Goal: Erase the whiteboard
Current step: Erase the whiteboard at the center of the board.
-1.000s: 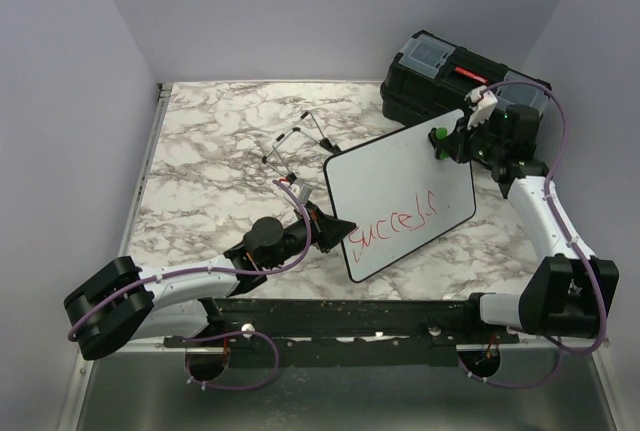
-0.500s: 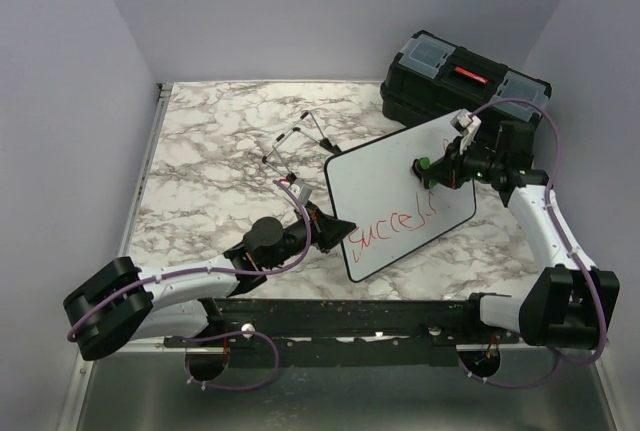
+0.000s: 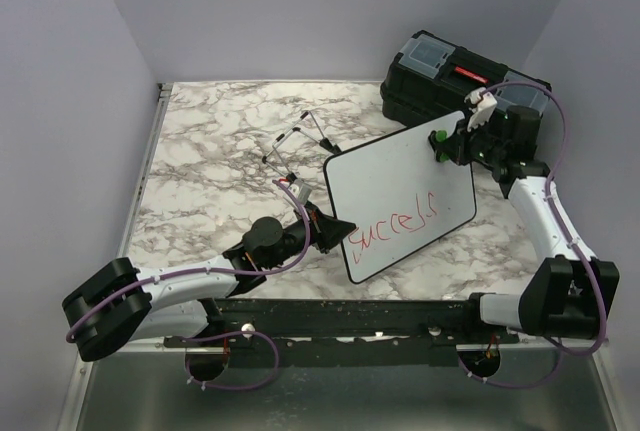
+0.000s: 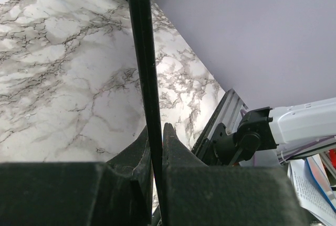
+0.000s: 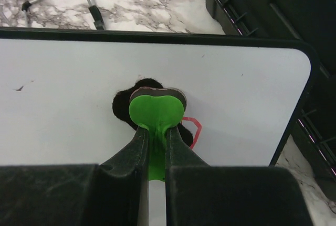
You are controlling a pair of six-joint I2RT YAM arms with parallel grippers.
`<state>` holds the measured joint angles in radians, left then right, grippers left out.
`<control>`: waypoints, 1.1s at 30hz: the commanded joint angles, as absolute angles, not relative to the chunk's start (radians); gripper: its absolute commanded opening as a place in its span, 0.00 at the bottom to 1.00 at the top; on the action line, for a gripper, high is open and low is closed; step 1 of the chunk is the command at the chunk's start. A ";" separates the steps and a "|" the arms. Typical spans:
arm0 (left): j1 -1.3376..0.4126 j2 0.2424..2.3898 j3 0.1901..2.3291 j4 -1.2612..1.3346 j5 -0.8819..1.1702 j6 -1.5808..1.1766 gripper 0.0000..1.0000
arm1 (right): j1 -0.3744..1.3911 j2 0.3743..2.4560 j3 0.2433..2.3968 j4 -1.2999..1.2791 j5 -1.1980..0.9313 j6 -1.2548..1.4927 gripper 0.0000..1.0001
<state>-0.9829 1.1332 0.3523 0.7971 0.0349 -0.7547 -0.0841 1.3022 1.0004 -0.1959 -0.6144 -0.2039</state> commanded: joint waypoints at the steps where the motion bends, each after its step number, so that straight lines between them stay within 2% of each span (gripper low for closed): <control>1: -0.989 1.081 0.374 0.943 0.074 -0.713 0.00 | -0.082 1.289 0.951 -0.250 -0.537 -0.269 0.01; 7: -0.989 1.070 0.370 0.939 0.067 -0.706 0.00 | -0.082 1.275 0.934 -0.432 -0.924 -0.406 0.01; 9: -0.989 1.074 0.372 0.940 0.067 -0.706 0.00 | -0.081 1.289 0.950 -0.434 -0.984 -0.388 0.01; 13: -0.990 1.076 0.373 0.942 0.071 -0.710 0.00 | -0.080 1.299 0.984 -0.273 -0.902 -0.211 0.01; 17: -0.989 1.077 0.364 0.948 0.067 -0.715 0.00 | -0.081 1.308 1.016 -0.087 -0.662 -0.037 0.01; 20: -0.989 1.076 0.357 0.954 0.067 -0.716 0.00 | -0.081 1.325 1.030 -0.067 -0.460 -0.017 0.01; 24: -0.989 1.076 0.359 0.949 0.075 -0.712 0.00 | -0.082 1.309 0.966 -0.099 -0.359 -0.100 0.01; 29: -0.990 1.075 0.369 0.930 0.081 -0.700 0.00 | -0.081 1.196 0.867 -0.209 -0.416 -0.207 0.01; 33: -0.989 1.076 0.370 0.931 0.077 -0.700 0.00 | -0.081 1.158 0.857 -0.374 -0.756 -0.319 0.01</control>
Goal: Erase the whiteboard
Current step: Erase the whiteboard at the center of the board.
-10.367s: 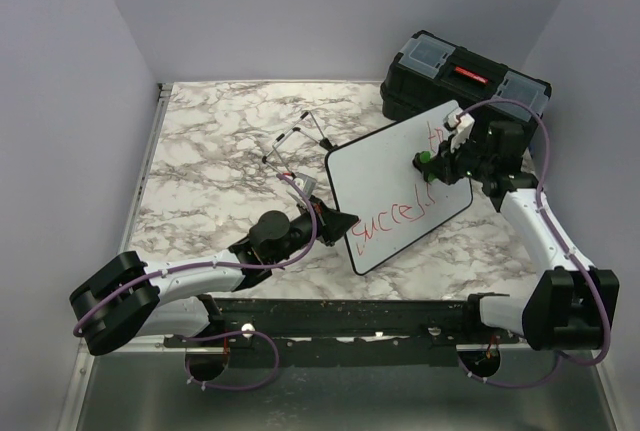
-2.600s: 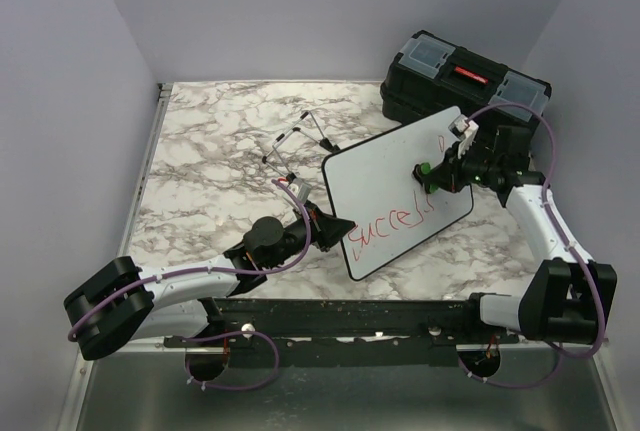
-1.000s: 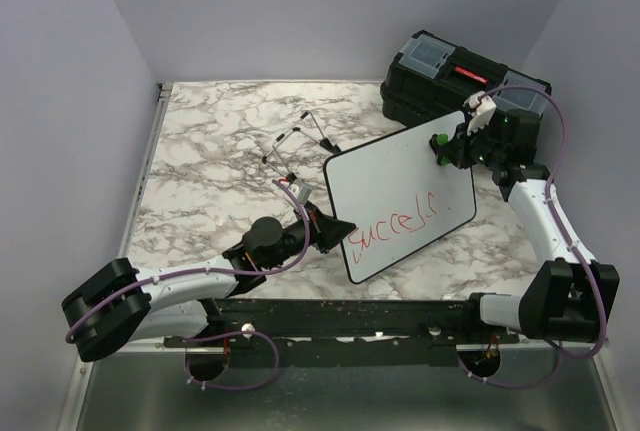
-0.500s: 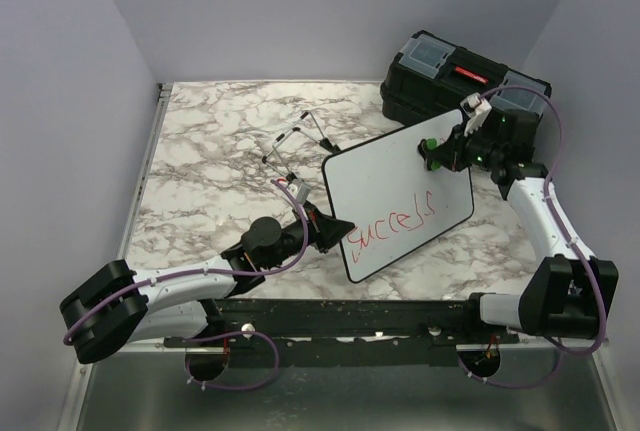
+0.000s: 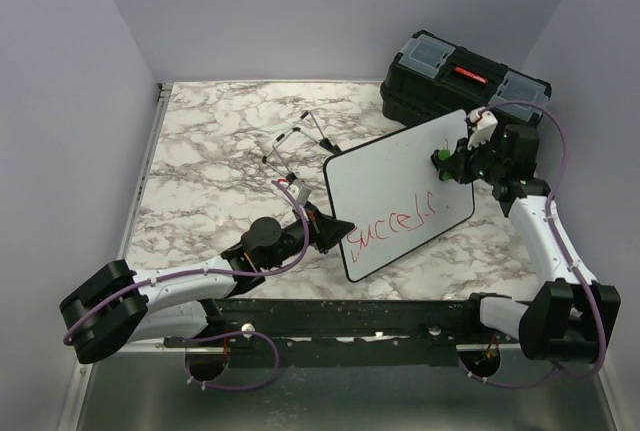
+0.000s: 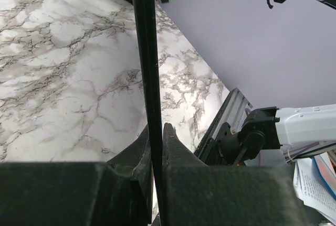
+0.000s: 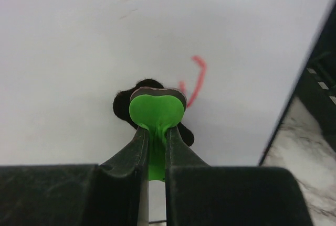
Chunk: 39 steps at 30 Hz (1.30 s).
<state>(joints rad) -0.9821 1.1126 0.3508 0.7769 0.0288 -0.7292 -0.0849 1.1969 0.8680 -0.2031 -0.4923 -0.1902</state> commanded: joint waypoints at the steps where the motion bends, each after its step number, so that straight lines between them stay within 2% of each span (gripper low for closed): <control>1: -0.989 1.079 0.371 0.931 0.076 -0.702 0.00 | -0.081 1.163 0.861 -0.404 -0.842 -0.333 0.01; 4: -0.989 1.086 0.379 0.930 0.074 -0.706 0.00 | -0.080 1.185 0.884 -0.399 -0.955 -0.312 0.01; 7: -0.989 1.091 0.384 0.927 0.075 -0.713 0.00 | -0.080 1.199 0.918 -0.297 -0.922 -0.216 0.01; 13: -0.989 1.093 0.389 0.914 0.077 -0.716 0.00 | -0.080 1.225 0.958 -0.057 -0.679 -0.045 0.01; 19: -0.989 1.095 0.400 0.912 0.090 -0.716 0.00 | -0.081 1.271 0.984 -0.114 -0.461 -0.101 0.01; 24: -0.989 1.097 0.410 0.907 0.095 -0.699 0.00 | -0.080 1.230 0.952 -0.228 -0.575 -0.141 0.01; 30: -0.989 1.094 0.420 0.891 0.094 -0.682 0.00 | -0.075 1.169 0.916 -0.263 -0.959 -0.150 0.01; 34: -0.989 1.089 0.423 0.880 0.092 -0.680 0.00 | -0.064 1.172 0.923 -0.144 -0.908 -0.059 0.01; 39: -0.989 1.091 0.432 0.868 0.088 -0.680 0.00 | -0.063 1.216 0.964 -0.029 -0.682 0.041 0.01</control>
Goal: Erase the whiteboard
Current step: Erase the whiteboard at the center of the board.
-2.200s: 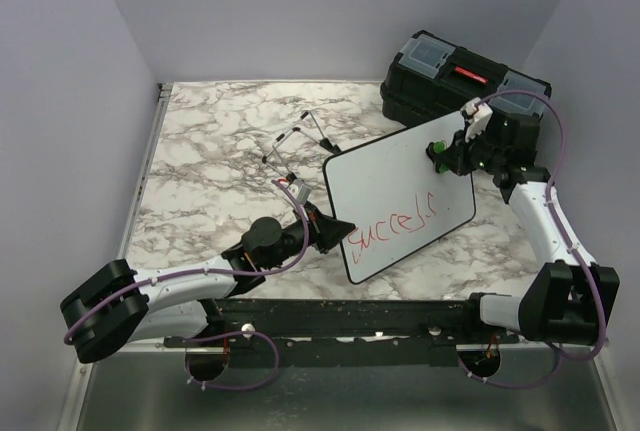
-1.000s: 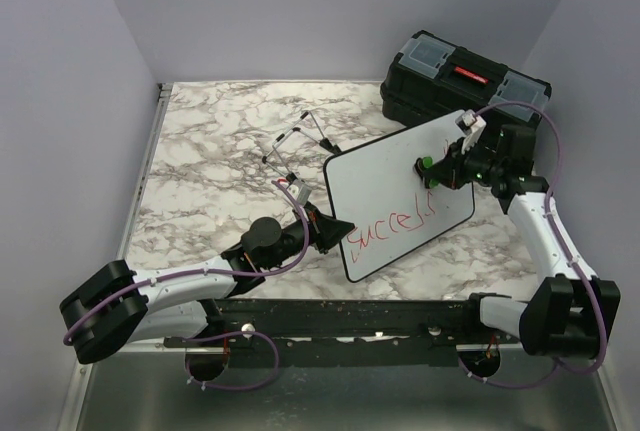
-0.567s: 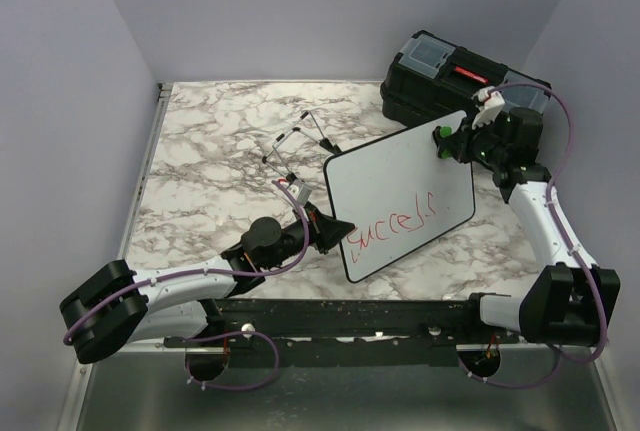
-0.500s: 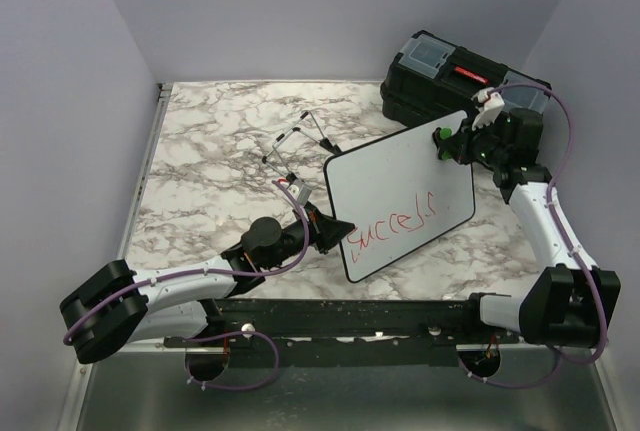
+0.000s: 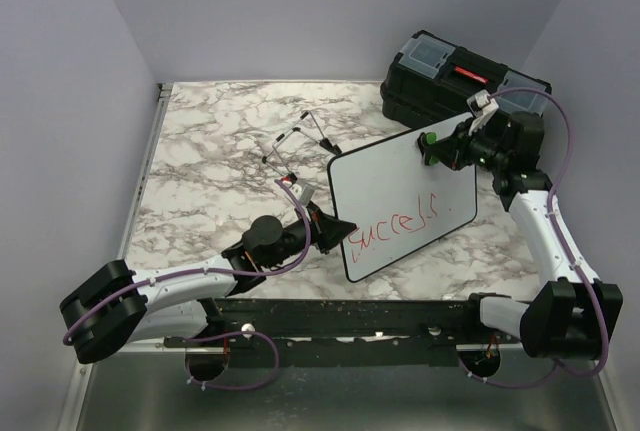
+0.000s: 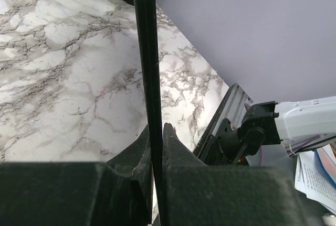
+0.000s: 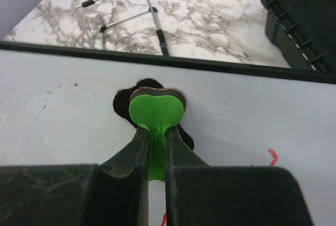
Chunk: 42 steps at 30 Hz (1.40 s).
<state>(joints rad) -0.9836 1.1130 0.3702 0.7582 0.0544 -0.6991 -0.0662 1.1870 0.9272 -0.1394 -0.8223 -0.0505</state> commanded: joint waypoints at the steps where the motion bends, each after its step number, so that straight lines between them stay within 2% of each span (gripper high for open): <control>1: -0.989 1.092 0.432 0.869 0.088 -0.680 0.00 | -0.065 1.226 0.971 -0.030 -0.636 0.045 0.01; 6: -0.989 1.095 0.426 0.879 0.094 -0.684 0.00 | -0.066 1.218 0.946 -0.059 -0.516 0.010 0.01; 10: -0.989 1.084 0.422 0.879 0.098 -0.681 0.00 | -0.065 1.192 0.905 -0.096 -0.515 -0.050 0.01; 13: -0.989 1.075 0.417 0.878 0.099 -0.680 0.00 | -0.066 1.182 0.895 -0.166 -0.640 -0.092 0.01; 16: -0.989 1.067 0.408 0.882 0.098 -0.678 0.00 | -0.065 1.173 0.882 -0.244 -0.896 -0.154 0.01; 18: -0.989 1.068 0.402 0.887 0.098 -0.679 0.00 | -0.063 1.157 0.862 -0.194 -0.957 -0.102 0.01; 23: -0.989 1.068 0.396 0.888 0.097 -0.686 0.00 | -0.062 1.160 0.900 -0.078 -0.784 -0.006 0.01; 30: -0.989 1.068 0.402 0.888 0.095 -0.685 0.00 | -0.065 1.184 0.919 -0.078 -0.535 -0.014 0.01; 34: -0.989 1.069 0.400 0.892 0.094 -0.686 0.00 | -0.070 1.155 0.877 -0.110 -0.507 -0.043 0.00; 37: -0.989 1.077 0.400 0.900 0.096 -0.686 0.00 | -0.071 1.129 0.846 -0.137 -0.604 -0.066 0.01; 42: -0.989 1.084 0.404 0.904 0.100 -0.686 0.00 | -0.069 1.117 0.829 -0.152 -0.937 -0.091 0.01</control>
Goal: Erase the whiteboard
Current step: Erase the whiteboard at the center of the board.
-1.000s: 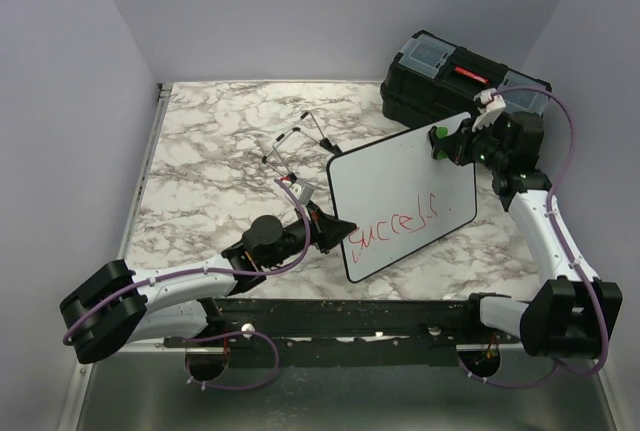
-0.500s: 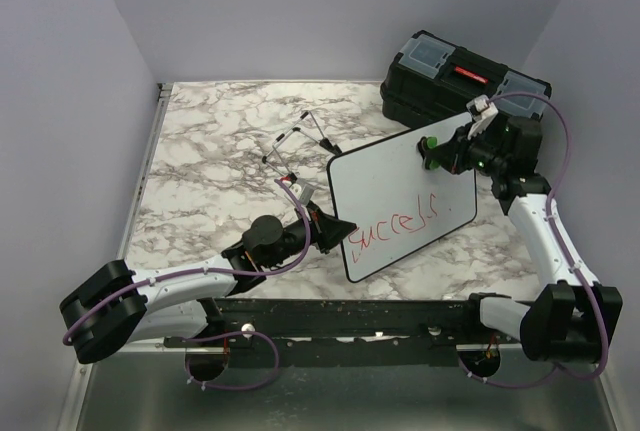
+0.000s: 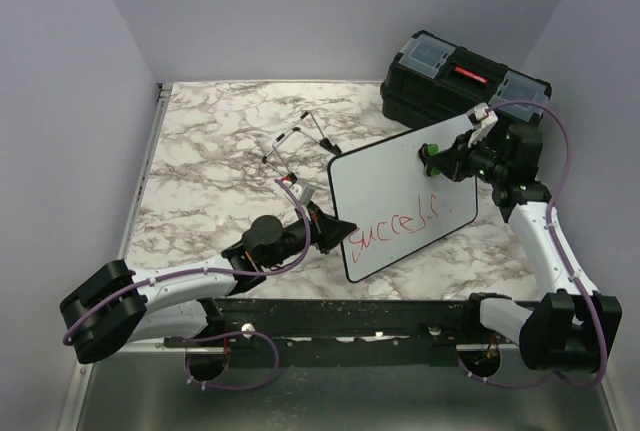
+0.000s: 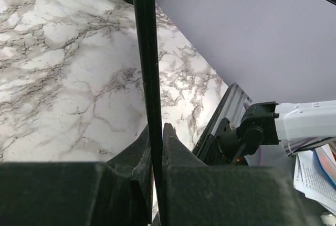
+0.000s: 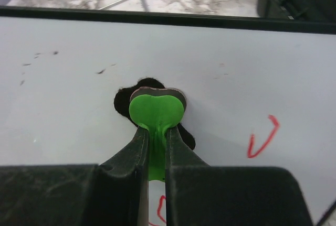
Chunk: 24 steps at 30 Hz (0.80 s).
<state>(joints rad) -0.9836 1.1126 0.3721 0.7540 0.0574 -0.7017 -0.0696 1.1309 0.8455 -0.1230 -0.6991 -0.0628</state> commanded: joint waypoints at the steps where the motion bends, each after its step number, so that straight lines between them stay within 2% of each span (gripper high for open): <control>1: -0.989 1.082 0.401 0.906 0.099 -0.687 0.00 | -0.068 1.119 0.837 -0.135 -0.941 -0.074 0.01; 4: -0.989 1.083 0.397 0.909 0.095 -0.689 0.00 | -0.069 1.132 0.866 -0.082 -0.842 -0.015 0.01; 7: -0.989 1.094 0.397 0.918 0.097 -0.693 0.00 | -0.069 1.148 0.889 -0.010 -0.635 0.080 0.01; 13: -0.989 1.126 0.408 0.939 0.104 -0.704 0.00 | -0.077 1.171 0.897 0.029 -0.419 0.066 0.01; 18: -0.989 1.120 0.400 0.942 0.095 -0.700 0.00 | -0.102 1.140 0.872 -0.034 -0.396 0.014 0.01; 24: -0.989 1.106 0.381 0.942 0.091 -0.698 0.00 | -0.108 1.122 0.833 -0.126 -0.572 -0.030 0.01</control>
